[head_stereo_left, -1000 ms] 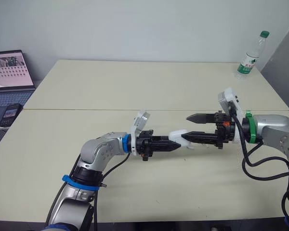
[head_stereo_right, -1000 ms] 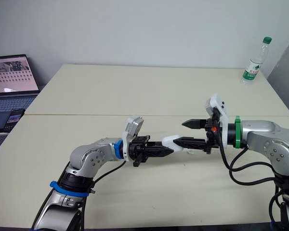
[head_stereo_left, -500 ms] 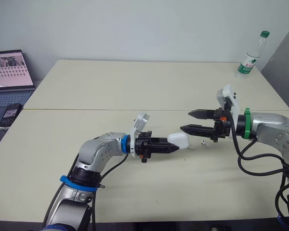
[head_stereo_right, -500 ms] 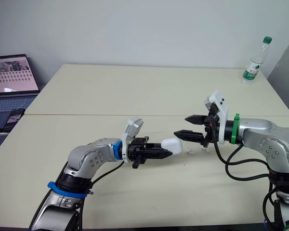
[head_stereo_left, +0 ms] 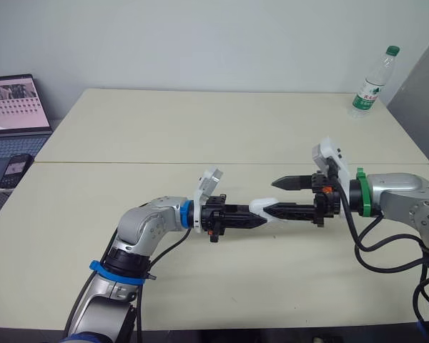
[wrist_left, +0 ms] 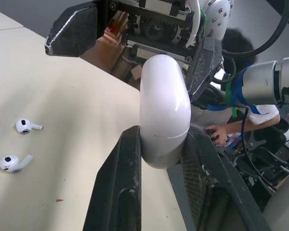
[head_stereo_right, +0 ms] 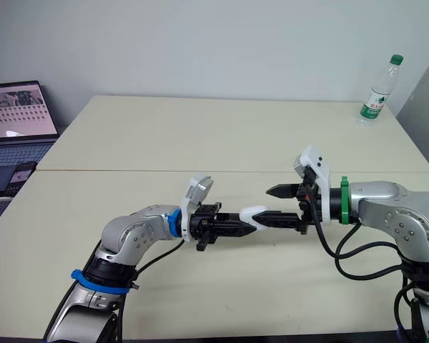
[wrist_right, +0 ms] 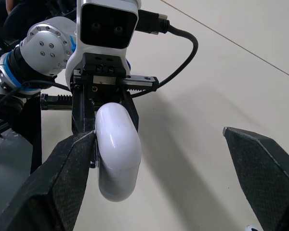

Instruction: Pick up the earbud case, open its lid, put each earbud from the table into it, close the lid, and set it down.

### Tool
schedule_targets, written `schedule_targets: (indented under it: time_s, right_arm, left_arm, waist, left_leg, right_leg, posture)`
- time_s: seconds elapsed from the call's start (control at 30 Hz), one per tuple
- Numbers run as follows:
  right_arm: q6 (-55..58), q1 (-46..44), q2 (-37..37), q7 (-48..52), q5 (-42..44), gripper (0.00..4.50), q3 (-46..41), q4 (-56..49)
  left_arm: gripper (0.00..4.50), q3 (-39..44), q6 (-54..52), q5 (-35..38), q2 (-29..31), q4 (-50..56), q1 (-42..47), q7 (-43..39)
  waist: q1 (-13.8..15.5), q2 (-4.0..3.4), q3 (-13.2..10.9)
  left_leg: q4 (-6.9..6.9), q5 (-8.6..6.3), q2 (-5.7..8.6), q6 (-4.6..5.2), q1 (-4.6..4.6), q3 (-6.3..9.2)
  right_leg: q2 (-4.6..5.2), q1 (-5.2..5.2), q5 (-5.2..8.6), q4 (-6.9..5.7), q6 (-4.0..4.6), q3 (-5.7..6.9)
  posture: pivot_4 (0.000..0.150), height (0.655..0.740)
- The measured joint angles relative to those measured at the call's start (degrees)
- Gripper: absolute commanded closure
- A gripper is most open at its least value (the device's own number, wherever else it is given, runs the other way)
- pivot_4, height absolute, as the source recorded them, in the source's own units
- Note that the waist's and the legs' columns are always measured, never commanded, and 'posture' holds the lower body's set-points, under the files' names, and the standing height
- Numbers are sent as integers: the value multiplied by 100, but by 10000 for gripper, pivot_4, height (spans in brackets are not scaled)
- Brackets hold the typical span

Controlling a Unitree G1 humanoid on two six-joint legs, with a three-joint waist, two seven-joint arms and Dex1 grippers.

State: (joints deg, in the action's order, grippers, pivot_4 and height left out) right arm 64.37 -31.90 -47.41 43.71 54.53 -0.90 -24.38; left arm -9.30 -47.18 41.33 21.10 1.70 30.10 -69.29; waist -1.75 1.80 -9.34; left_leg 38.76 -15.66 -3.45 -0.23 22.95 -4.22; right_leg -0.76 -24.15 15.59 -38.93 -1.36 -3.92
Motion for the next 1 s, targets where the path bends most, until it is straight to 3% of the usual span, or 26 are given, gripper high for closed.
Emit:
schedule_targets:
  time_s: [0.73, 1.0]
  right_arm:
    - [9, -370, 156, -386, -250, 712, -310, 353]
    - [111, -110, -166, -747, -1001, 712, 27, 491]
  left_arm:
    - [37217, -55, 326, -286, -8, 75, -185, 108]
    - [37217, -43, 2030, -1772, 86, 28, -466, 1162]
  waist:
    - [-2, 0, 0]
    - [-6, 1, 0]
  left_leg:
    - [0, 0, 0, 0, 0, -1]
    - [-1, 0, 0, 0, -1, -8]
  right_leg:
    - [0, 0, 0, 0, 0, -2]
    - [6, 0, -1, 2, 1, -8]
  posture:
    - [1500, 7362]
    - [1500, 7362]
